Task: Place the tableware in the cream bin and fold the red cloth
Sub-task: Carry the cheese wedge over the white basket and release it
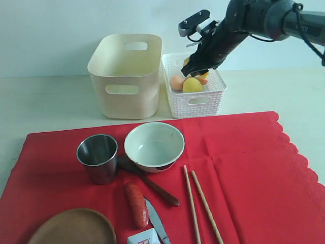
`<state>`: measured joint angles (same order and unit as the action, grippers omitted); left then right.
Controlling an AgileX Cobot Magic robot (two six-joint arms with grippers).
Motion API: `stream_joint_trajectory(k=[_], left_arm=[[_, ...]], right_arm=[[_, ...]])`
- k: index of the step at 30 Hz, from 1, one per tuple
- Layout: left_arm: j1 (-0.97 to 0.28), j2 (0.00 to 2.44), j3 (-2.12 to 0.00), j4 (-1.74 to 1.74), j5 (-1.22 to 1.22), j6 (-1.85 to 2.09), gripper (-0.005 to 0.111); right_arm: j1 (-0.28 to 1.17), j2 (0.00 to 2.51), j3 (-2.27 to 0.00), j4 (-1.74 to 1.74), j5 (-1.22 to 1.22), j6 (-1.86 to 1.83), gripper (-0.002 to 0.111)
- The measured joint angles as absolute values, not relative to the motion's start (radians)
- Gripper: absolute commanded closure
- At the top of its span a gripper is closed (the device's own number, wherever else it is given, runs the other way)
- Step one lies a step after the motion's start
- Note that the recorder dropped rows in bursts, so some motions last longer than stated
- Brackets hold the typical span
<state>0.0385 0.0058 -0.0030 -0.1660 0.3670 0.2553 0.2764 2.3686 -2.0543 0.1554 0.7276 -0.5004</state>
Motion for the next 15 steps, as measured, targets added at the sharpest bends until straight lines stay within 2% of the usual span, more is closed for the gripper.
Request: stream_joint_trajectory(k=[7,12,15], left_arm=[[0.038,0.006,-0.003,-0.166,0.367,0.255,0.107],[0.038,0.006,-0.003,-0.166,0.367,0.255,0.107],[0.038,0.006,-0.003,-0.166,0.367,0.255,0.107]], right_arm=[[0.276,2.463,-2.117,0.203,0.804,-0.488,0.106],[0.276,2.463,-2.117,0.207,0.822,-0.487,0.074],[0.276,2.463,-2.117,0.207,0.840,-0.487,0.061]])
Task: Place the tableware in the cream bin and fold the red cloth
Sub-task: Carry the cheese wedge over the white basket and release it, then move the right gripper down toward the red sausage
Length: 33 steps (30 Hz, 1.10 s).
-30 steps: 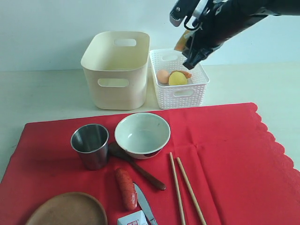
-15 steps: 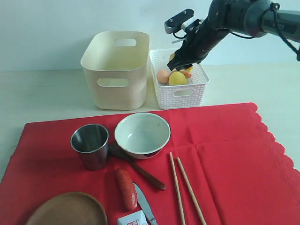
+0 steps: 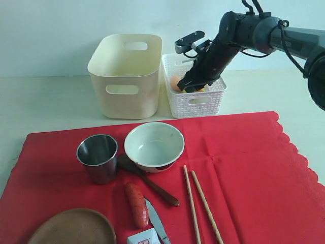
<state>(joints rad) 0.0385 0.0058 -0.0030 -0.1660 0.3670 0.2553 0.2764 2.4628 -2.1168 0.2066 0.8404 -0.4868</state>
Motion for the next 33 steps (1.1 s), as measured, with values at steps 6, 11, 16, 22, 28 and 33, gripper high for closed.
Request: stream_joint_trajectory(k=[6,11,16,22,28,33], left_arm=[[0.038,0.006,-0.003,-0.166,0.367,0.255,0.107],[0.038,0.006,-0.003,-0.166,0.367,0.255,0.107],[0.038,0.006,-0.003,-0.166,0.367,0.255,0.107],[0.038,0.006,-0.003,-0.166,0.367,0.255,0.107],[0.038,0.006,-0.003,-0.166,0.367,0.255,0.107],[0.038,0.006,-0.003,-0.166,0.367,0.255,0.107]], right_arm=[[0.276,2.463,-2.117,0.207,0.844,-0.486,0.047],[0.276,2.451,-2.117,0.207,0.845,-0.456,0.043],[0.276,2.392,-2.117,0.187,0.864,-0.402,0.043],[0.276,2.318,-2.117,0.166,0.946,-0.365,0.045],[0.276,2.259,-2.121,0.163,1.082,-0.350,0.049],[0.276,2.237,-2.121,0.163,1.202,-0.333,0.052]])
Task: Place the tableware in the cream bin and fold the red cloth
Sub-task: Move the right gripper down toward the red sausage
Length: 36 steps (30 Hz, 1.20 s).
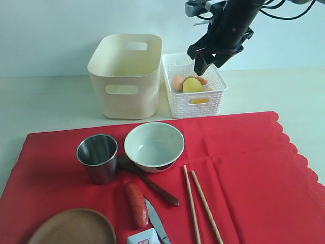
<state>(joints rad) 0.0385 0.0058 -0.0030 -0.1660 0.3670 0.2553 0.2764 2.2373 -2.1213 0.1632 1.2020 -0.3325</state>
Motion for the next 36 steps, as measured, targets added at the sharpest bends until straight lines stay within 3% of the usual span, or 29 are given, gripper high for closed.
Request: stream_joint_trajectory(k=[15,26,36], left_arm=[[0.038,0.006,-0.003,-0.166,0.367,0.255,0.107],[0.038,0.006,-0.003,-0.166,0.367,0.255,0.107],[0.038,0.006,-0.003,-0.166,0.367,0.255,0.107]], right_arm=[[0.276,1.943,-1.731,0.159,1.219,-0.283,0.053],[0.283,1.610,-1.285,0.283,0.998,-0.351,0.053],[0.570,1.556,-1.120,0.314,0.854,-0.387,0.053]])
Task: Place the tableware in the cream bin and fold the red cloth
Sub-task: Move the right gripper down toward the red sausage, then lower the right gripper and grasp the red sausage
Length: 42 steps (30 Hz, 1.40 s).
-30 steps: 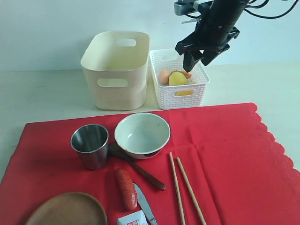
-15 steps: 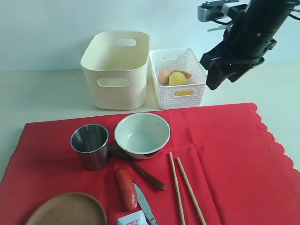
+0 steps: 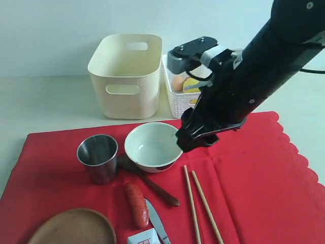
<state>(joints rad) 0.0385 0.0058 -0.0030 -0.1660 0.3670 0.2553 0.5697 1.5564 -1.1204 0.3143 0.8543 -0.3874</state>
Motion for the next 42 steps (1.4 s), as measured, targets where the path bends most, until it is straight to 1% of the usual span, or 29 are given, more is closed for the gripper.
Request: stream_joint_trajectory(k=[5,11,15,19,22,26,42], left_arm=[[0.038,0.006,-0.003,-0.166,0.367,0.255,0.107],[0.038,0.006,-0.003,-0.166,0.367,0.255,0.107],[0.038,0.006,-0.003,-0.166,0.367,0.255,0.107],[0.038,0.006,-0.003,-0.166,0.367,0.255,0.107],[0.038,0.006,-0.003,-0.166,0.367,0.255,0.107],[0.038,0.006,-0.003,-0.166,0.367,0.255,0.107],[0.038,0.006,-0.003,-0.166,0.367,0.255,0.107]], right_arm=[[0.729,1.598,-1.096,0.316,0.793,-0.346,0.053],[0.838,1.683,-1.096,0.314,0.769,-0.330,0.054],[0.893,1.739,-1.096,0.292,0.727,-0.315,0.056],[0.906,1.789,-1.128,0.260,0.707,-0.227,0.058],[0.906,1.849,-1.188,0.169,0.719,-0.082,0.058],[0.906,1.897,-1.230,0.149,0.735,-0.012,0.058],[0.906,1.997,-1.237,0.136,0.693,0.038,0.058]])
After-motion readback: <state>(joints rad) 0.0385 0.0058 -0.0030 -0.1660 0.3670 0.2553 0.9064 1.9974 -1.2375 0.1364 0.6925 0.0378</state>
